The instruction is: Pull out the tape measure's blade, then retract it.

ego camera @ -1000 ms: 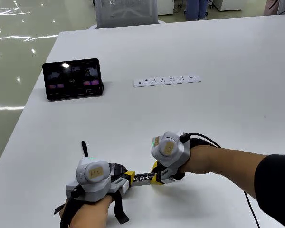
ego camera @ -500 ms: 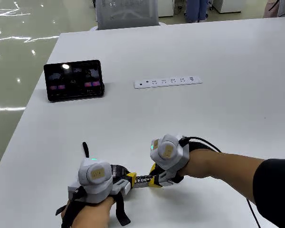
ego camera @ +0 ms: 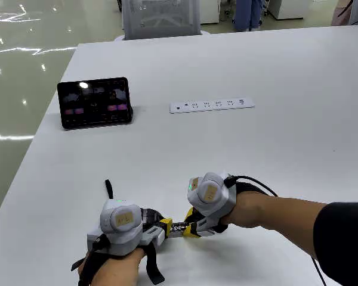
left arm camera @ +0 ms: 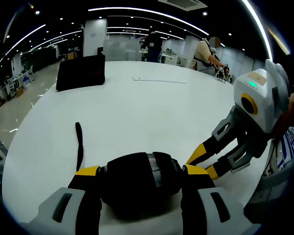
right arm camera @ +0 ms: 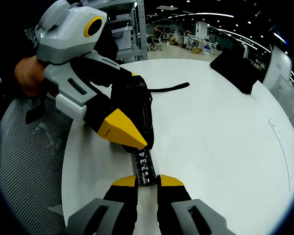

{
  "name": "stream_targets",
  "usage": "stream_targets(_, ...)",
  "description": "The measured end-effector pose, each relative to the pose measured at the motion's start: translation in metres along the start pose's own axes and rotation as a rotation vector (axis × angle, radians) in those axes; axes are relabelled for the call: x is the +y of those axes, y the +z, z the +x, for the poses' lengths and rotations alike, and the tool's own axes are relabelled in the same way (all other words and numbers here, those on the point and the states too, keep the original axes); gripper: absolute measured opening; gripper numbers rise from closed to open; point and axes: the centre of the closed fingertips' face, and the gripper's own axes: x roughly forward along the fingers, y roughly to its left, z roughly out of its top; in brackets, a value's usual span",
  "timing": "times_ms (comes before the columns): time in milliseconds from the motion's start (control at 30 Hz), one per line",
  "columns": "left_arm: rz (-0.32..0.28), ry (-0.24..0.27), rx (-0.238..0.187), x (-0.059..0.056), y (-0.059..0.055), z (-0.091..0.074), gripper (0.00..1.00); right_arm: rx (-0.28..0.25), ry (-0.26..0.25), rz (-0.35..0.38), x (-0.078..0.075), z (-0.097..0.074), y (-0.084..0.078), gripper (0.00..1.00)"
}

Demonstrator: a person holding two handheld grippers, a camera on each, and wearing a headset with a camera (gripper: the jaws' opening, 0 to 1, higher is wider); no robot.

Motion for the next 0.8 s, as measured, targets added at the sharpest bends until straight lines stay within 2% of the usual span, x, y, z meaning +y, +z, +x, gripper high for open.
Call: stream_targets(800,-0.003,-0.005,0.003,0.000,0.000,0.000,0.61,-0.013,0.001,0.001,0.002,0.008,0.012,0.11)
